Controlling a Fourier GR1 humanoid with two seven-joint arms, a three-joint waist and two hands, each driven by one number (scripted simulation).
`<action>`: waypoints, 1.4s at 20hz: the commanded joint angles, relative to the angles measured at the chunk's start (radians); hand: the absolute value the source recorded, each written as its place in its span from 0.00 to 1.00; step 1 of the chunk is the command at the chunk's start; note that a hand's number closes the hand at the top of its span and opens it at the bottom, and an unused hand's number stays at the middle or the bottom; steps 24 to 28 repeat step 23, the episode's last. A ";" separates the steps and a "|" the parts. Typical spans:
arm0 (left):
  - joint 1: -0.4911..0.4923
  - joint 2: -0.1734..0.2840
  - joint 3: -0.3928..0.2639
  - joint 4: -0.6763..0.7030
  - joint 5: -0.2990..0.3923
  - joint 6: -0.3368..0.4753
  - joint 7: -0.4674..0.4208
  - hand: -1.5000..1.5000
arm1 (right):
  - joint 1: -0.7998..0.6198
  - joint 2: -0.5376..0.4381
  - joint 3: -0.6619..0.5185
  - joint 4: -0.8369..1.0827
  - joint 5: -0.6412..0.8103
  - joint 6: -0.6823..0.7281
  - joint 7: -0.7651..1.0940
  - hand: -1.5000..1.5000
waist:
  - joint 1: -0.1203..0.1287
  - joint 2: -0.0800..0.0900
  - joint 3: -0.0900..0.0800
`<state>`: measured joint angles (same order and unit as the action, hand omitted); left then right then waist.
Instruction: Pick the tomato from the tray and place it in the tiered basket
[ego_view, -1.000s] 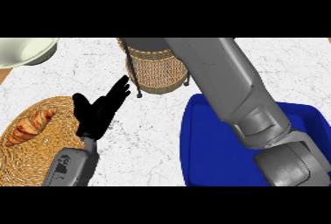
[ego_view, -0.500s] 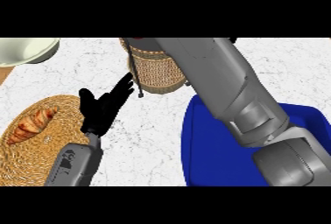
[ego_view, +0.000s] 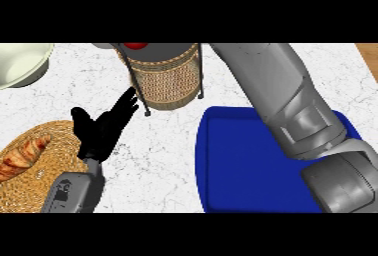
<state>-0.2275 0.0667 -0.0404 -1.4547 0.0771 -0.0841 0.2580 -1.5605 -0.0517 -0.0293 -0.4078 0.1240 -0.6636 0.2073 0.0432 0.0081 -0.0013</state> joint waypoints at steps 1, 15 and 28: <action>0.068 0.003 0.012 0.006 -0.002 0.002 -0.041 0.50 | 0.100 -0.061 0.002 -0.058 -0.009 0.086 0.000 0.00 | -0.047 -0.012 0.002; 0.062 0.015 0.040 -0.014 -0.001 0.018 -0.025 0.50 | 0.522 -0.462 -0.020 -0.589 -0.187 0.694 0.080 0.00 | -0.106 -0.026 0.002; 0.087 0.004 0.023 -0.072 -0.003 0.022 -0.007 0.50 | 0.816 -0.705 -0.221 -0.871 -0.378 0.884 0.138 0.00 | -0.078 -0.018 0.002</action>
